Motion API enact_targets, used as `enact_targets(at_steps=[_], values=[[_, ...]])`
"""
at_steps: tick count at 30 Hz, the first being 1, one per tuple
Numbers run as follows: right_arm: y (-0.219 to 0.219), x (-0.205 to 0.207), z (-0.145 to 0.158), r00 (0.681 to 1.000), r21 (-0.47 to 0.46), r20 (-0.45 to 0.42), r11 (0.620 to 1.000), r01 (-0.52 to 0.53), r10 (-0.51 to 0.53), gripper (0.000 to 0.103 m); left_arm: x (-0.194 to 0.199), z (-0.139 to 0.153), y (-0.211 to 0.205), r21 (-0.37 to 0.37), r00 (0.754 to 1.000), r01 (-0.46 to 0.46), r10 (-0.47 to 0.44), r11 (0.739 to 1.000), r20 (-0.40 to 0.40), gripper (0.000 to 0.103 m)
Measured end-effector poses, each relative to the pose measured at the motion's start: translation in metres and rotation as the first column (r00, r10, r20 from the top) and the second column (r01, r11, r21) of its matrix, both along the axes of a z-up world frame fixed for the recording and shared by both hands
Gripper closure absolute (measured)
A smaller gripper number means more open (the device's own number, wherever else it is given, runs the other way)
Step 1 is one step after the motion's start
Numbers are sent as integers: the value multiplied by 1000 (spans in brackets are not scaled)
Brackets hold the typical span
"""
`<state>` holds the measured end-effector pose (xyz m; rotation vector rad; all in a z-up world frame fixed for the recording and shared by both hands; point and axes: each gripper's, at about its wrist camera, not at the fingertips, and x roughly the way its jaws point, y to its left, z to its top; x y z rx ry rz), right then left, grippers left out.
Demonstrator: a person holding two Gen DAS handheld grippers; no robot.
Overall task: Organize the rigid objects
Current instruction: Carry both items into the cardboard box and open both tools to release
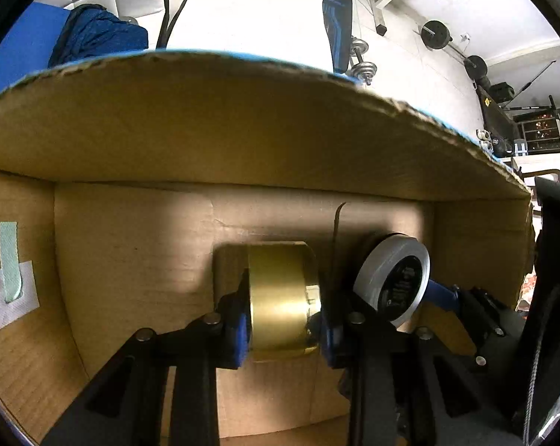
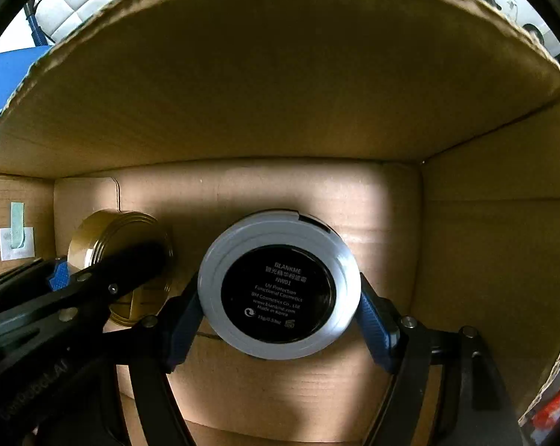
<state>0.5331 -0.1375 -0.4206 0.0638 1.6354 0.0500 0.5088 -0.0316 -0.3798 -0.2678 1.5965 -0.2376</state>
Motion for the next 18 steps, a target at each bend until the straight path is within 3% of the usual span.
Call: enact_targets(at_steps=[5,9,12,14,18], values=[[1,2,2,1000,8,-17,1000,0,0,25,-3,11,3,21,1000,-8,8,1000,-14,65],[-2,1,7,1000,20,-16,1000,9,-9,24,-11,29,2,109,1000,12,-15,994,28,50],[-2,-5,16,1000,52,-10,998,19,-18,14,-21,40,5,122,999,4,-10,993,50,36],[0,-9,25,1000,57,3,998,17,-17,9,-30,49,9,140,998,-8,-1,990,65,21],[7,-21,45,999,25,35,1000,-15,15,0,-27,58,7,169,996,-12,-4,985,93,14]])
